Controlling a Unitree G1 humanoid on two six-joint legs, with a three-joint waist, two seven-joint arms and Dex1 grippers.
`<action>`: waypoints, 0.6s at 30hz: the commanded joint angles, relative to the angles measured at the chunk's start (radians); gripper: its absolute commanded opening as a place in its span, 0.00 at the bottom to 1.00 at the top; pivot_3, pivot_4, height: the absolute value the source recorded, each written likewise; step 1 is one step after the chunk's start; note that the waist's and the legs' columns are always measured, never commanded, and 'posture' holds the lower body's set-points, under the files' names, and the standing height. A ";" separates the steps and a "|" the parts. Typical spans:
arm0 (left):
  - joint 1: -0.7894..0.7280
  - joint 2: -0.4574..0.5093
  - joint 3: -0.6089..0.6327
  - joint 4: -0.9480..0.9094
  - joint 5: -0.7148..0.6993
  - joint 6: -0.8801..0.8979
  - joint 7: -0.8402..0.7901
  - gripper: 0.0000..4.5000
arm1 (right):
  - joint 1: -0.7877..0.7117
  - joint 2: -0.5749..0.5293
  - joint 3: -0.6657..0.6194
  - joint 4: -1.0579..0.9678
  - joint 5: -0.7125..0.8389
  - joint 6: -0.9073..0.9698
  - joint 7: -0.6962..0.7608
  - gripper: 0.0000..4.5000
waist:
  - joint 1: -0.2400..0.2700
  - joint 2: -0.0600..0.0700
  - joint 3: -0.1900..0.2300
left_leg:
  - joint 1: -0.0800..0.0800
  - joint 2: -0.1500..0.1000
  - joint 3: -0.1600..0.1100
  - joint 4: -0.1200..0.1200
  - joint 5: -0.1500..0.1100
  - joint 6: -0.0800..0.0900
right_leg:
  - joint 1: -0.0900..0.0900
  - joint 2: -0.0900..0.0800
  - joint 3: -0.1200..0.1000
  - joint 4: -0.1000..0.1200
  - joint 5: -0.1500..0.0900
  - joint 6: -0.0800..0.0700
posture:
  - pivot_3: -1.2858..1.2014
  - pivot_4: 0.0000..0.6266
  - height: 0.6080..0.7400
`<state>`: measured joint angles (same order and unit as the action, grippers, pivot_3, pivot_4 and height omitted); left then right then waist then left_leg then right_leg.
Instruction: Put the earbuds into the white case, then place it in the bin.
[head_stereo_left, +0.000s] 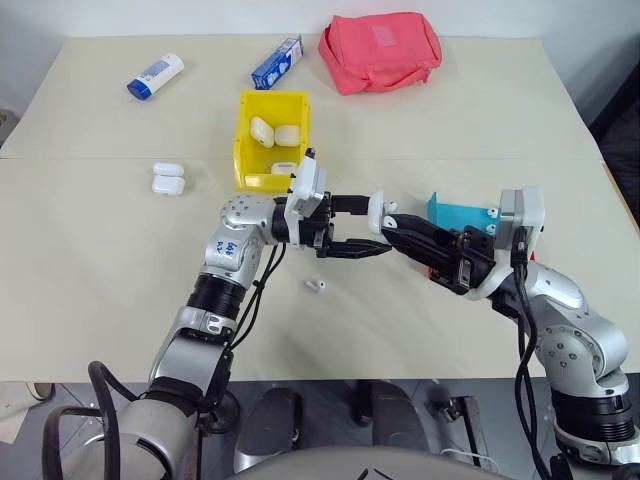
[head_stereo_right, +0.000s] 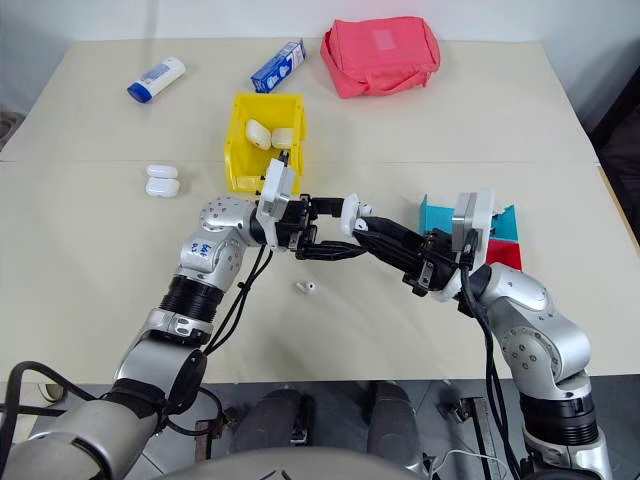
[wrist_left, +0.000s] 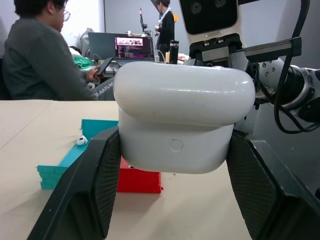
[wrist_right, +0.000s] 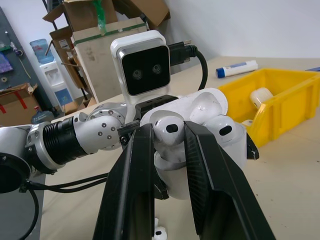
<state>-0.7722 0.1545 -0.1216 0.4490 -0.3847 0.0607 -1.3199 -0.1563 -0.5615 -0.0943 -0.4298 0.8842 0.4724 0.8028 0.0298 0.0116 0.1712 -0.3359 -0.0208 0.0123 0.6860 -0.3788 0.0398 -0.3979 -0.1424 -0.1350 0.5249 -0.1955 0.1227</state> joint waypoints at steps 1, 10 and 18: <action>-0.046 -0.014 0.036 -0.045 -0.043 -0.041 -0.015 0.62 | 0.016 -0.029 0.000 0.025 -0.036 0.055 -0.028 0.11 | 0.000 0.000 0.000 | 0.000 0.000 0.000 0.000 0.000 0.000 | 0.000 0.000 0.000 0.000 0.000 0.000 | 0.52 0.24 1.00; -0.049 -0.016 0.036 -0.035 -0.040 -0.050 -0.014 0.62 | 0.003 -0.029 -0.003 -0.004 -0.053 0.051 -0.047 0.38 | -0.001 0.000 0.000 | 0.000 0.000 0.000 0.000 0.000 0.000 | 0.000 0.000 0.000 0.000 0.000 0.000 | 0.52 0.24 1.00; -0.050 -0.018 0.042 -0.018 -0.028 -0.059 -0.020 0.62 | -0.015 -0.025 -0.016 -0.033 -0.053 0.053 -0.049 0.51 | 0.000 0.000 0.000 | 0.000 0.000 0.000 0.000 0.000 0.001 | 0.000 0.000 0.000 -0.001 0.000 0.000 | 0.52 0.24 1.00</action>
<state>-0.7857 0.1539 -0.0864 0.4637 -0.3877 0.0221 -1.3252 -0.1686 -0.5804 -0.1045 -0.4407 0.8394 0.5123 0.7639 0.0300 0.0111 0.1713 -0.3363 -0.0209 0.0125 0.6859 -0.3792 0.0403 -0.3980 -0.1426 -0.1351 0.5241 -0.1953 0.1230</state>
